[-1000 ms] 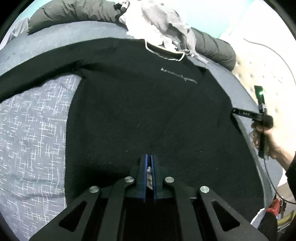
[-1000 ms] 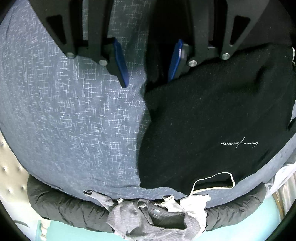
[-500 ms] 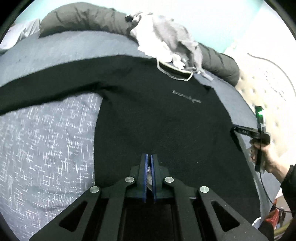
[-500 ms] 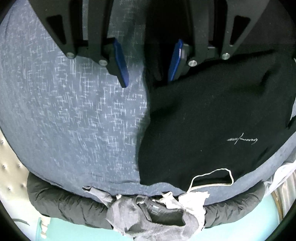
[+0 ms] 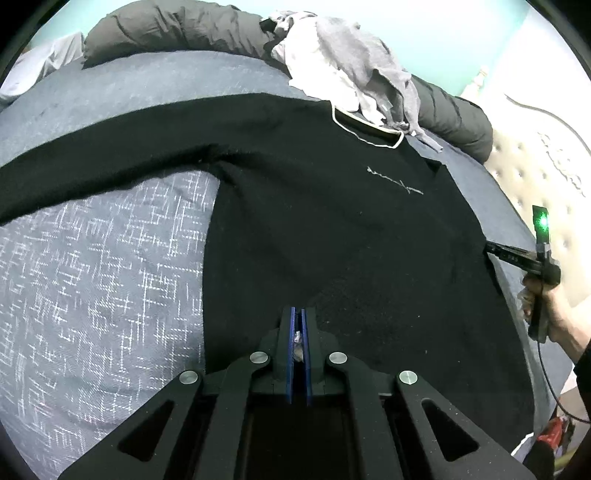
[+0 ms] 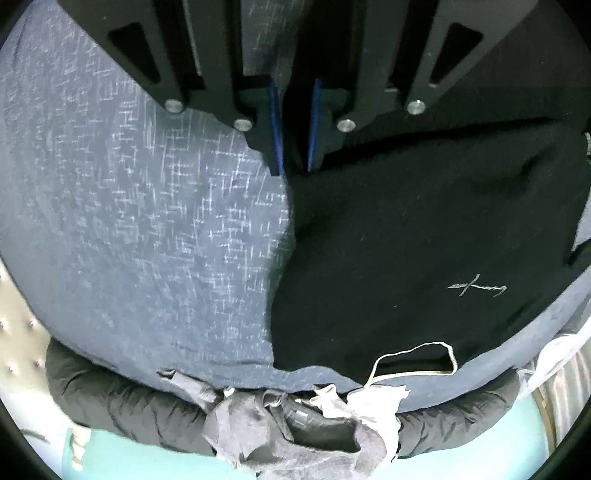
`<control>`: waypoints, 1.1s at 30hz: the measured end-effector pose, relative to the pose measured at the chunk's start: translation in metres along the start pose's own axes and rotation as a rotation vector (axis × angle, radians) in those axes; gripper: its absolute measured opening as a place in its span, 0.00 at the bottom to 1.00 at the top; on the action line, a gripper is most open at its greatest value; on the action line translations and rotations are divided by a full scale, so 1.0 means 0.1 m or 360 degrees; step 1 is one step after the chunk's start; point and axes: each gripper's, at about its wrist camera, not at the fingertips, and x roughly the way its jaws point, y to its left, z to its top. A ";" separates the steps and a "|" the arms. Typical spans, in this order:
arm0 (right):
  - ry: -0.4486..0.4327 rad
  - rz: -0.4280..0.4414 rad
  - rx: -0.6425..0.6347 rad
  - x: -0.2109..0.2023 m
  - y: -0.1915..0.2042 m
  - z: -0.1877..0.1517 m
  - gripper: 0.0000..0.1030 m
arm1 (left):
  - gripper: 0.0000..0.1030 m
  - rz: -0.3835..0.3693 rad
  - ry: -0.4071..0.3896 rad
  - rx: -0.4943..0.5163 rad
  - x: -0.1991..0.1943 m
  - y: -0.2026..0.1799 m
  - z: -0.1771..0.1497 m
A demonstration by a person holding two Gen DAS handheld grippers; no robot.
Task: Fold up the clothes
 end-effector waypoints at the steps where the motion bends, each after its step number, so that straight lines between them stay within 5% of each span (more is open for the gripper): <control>1: 0.0016 0.0010 0.0011 -0.02 -0.04 -0.01 0.12 | 0.04 0.0001 0.0001 0.0000 0.00 0.00 0.00; 5: -0.0036 0.0041 0.0142 -0.20 -0.31 -0.01 0.13 | 0.04 0.0003 0.0003 -0.0001 0.00 -0.01 0.00; 9: -0.0121 0.0120 0.0284 -0.27 -0.42 0.21 0.35 | 0.05 0.0006 0.0006 -0.0002 0.01 -0.01 -0.01; 20: -0.0139 0.0130 0.0398 0.15 -0.30 1.05 0.46 | 0.05 0.0031 0.0024 0.0050 0.04 -0.06 -0.04; 30: -0.0021 0.0098 0.0500 0.75 -0.38 1.51 0.44 | 0.05 0.0036 0.0062 0.0080 0.16 -0.05 -0.05; 33: 0.0005 0.0092 0.0491 0.87 -0.38 1.57 0.17 | 0.05 0.0036 0.0068 0.0086 0.18 -0.05 -0.04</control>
